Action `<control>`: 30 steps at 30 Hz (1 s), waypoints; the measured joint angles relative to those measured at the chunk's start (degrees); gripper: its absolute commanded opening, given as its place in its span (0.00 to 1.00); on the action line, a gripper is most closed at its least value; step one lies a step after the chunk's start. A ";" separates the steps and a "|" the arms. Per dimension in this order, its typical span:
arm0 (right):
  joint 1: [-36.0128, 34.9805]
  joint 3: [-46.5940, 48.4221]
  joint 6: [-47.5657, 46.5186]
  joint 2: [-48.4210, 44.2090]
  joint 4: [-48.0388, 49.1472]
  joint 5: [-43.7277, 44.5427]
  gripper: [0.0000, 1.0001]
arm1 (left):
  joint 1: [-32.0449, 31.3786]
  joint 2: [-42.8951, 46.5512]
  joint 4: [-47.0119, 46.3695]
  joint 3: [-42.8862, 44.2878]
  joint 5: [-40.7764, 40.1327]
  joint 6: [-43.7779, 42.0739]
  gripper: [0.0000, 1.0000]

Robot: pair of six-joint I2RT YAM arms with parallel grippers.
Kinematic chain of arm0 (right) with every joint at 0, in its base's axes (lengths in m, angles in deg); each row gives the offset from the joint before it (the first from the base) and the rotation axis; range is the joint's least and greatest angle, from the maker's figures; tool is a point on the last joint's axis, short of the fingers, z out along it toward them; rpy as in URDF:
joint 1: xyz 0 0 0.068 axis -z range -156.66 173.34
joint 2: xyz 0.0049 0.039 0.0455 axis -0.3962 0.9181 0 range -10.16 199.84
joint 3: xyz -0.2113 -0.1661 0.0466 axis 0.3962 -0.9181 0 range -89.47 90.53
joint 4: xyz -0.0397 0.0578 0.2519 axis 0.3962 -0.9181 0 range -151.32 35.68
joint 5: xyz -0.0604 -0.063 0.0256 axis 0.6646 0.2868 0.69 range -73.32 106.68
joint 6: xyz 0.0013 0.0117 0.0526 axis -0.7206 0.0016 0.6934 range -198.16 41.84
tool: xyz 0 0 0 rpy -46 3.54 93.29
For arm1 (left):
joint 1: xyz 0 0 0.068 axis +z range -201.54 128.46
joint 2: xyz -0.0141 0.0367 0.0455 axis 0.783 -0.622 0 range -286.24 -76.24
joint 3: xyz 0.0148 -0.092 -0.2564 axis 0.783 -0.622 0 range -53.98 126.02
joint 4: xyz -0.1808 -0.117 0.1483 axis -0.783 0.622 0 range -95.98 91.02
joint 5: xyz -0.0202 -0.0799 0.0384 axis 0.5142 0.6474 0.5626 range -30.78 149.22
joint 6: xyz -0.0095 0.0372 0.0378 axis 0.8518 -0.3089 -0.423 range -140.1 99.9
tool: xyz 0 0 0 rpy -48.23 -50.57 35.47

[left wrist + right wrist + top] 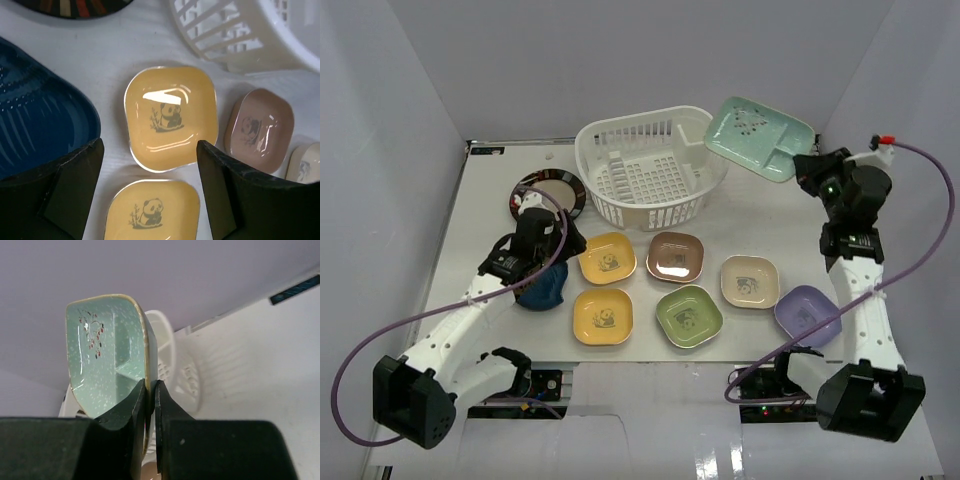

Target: Place the plates into the plastic bin on the countertop

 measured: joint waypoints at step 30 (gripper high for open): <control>-31.19 44.50 -16.46 54.77 -17.57 2.62 0.69 | 40.54 -43.71 -16.63 16.92 19.47 1.88 0.84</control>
